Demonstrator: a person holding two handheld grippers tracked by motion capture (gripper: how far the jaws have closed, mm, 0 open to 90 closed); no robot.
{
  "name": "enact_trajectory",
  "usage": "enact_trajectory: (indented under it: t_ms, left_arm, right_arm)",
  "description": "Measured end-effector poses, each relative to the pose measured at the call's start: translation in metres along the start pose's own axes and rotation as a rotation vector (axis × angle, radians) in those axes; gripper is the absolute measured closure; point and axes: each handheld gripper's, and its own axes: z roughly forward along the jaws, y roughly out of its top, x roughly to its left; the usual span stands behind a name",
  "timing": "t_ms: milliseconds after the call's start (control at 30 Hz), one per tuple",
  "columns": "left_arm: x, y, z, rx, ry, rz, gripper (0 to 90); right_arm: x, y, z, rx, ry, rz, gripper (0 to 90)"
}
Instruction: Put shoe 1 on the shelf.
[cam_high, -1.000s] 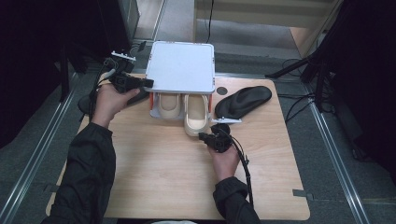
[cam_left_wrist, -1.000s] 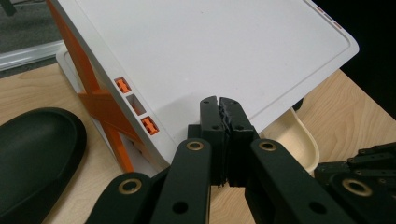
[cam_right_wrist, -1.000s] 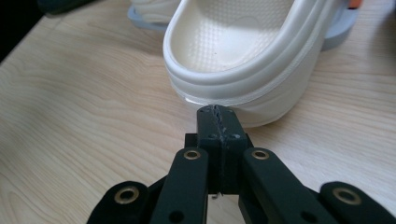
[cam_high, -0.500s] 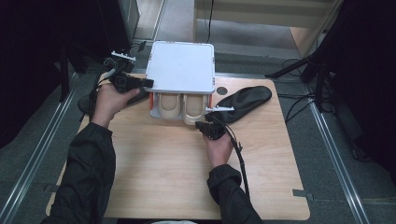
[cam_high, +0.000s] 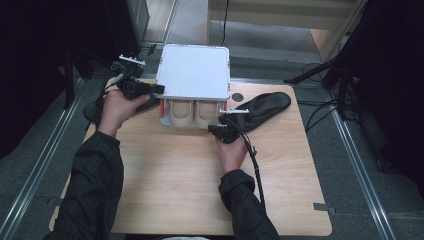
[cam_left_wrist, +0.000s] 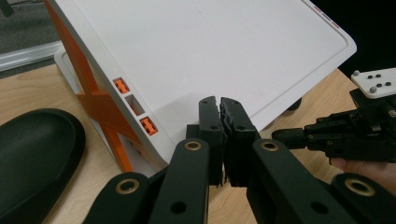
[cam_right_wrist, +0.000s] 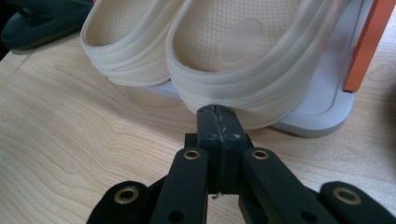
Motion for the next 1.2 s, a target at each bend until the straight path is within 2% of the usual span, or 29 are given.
enact_trajectory:
  t_ms: [33, 100, 167, 267, 300, 333, 367, 400, 433, 467, 533, 567, 667, 700, 800, 867, 900, 933, 1000, 1133, 1200]
  left_arm:
    - [-0.001, 0.0, -0.001, -0.001, 0.0, 0.011, 85.7]
    - [0.002, 0.001, -0.002, 0.02, -0.042, -0.027, 82.7]
    - [0.002, 0.001, -0.004, 0.017, -0.032, -0.026, 81.2]
    - [-0.003, 0.002, -0.011, 0.023, -0.038, -0.034, 68.2]
    - [-0.003, 0.002, -0.011, 0.023, -0.038, -0.034, 63.6]
    - [-0.006, 0.002, -0.013, 0.037, -0.039, -0.022, 63.6]
    - [-0.008, 0.001, -0.016, 0.05, -0.039, -0.013, 57.0]
    - [-0.01, 0.001, -0.018, 0.054, -0.039, -0.009, 57.0]
    - [-0.015, 0.001, -0.025, 0.051, -0.043, -0.003, 51.6]
    - [-0.015, 0.001, -0.025, 0.051, -0.043, -0.003, 48.8]
    - [-0.018, 0.001, -0.031, 0.029, -0.052, 0.004, 46.7]
    - [-0.019, 0.001, -0.033, 0.022, -0.053, 0.009, 44.8]
    - [-0.021, -0.005, -0.038, -0.031, -0.046, 0.029, 43.7]
    - [-0.02, -0.009, -0.039, -0.061, -0.019, 0.04, 45.0]
    - [-0.017, -0.013, -0.042, -0.045, -0.007, 0.028, 45.3]
    - [-0.014, -0.016, -0.046, -0.061, -0.001, 0.012, 45.2]
    - [-0.01, -0.02, -0.049, -0.065, 0.005, -0.013, 45.0]
    - [-0.01, -0.02, -0.049, -0.065, 0.005, -0.013, 44.9]
    - [-0.006, -0.024, -0.05, -0.063, 0.014, -0.025, 44.8]
    - [0.0, -0.032, -0.05, -0.05, 0.042, -0.047, 44.2]
    - [0.002, -0.035, -0.05, -0.047, 0.052, -0.055, 44.3]
  right_arm:
    - [0.0, -0.001, 0.0, 0.005, 0.002, -0.001, 90.0]
    - [0.001, -0.003, -0.002, -0.002, 0.012, 0.006, 88.5]
    - [0.001, -0.005, -0.006, -0.016, 0.016, 0.005, 86.5]
    - [0.003, -0.012, -0.017, -0.046, 0.04, -0.001, 78.3]
    - [0.003, -0.012, -0.017, -0.046, 0.04, -0.001, 78.3]
    - [0.004, -0.013, -0.02, -0.049, 0.04, -0.005, 76.1]
    - [0.006, -0.017, -0.028, -0.068, 0.053, -0.014, 70.4]
    - [0.006, -0.017, -0.028, -0.068, 0.053, -0.014, 70.4]
    - [0.007, -0.019, -0.034, -0.078, 0.061, -0.023, 63.1]
    - [0.007, -0.019, -0.034, -0.078, 0.061, -0.023, 63.1]
    - [0.008, -0.019, -0.04, -0.084, 0.065, -0.024, 57.7]
    - [0.009, -0.019, -0.043, -0.082, 0.082, -0.019, 56.0]
    - [0.012, -0.02, -0.048, -0.07, 0.13, -0.026, 57.4]
    - [0.015, -0.021, -0.049, -0.061, 0.152, -0.036, 57.4]
    - [0.019, -0.022, -0.05, -0.051, 0.168, -0.053, 57.3]
    - [0.024, -0.025, -0.054, -0.063, 0.184, -0.076, 57.3]
    - [0.024, -0.027, -0.056, -0.065, 0.191, -0.08, 57.3]
    - [0.025, -0.028, -0.058, -0.061, 0.198, -0.084, 57.2]
    - [0.025, -0.029, -0.06, -0.054, 0.202, -0.085, 56.8]
    - [0.022, -0.035, -0.067, -0.049, 0.204, -0.119, 55.6]
    - [0.02, -0.04, -0.072, -0.055, 0.207, -0.144, 59.4]
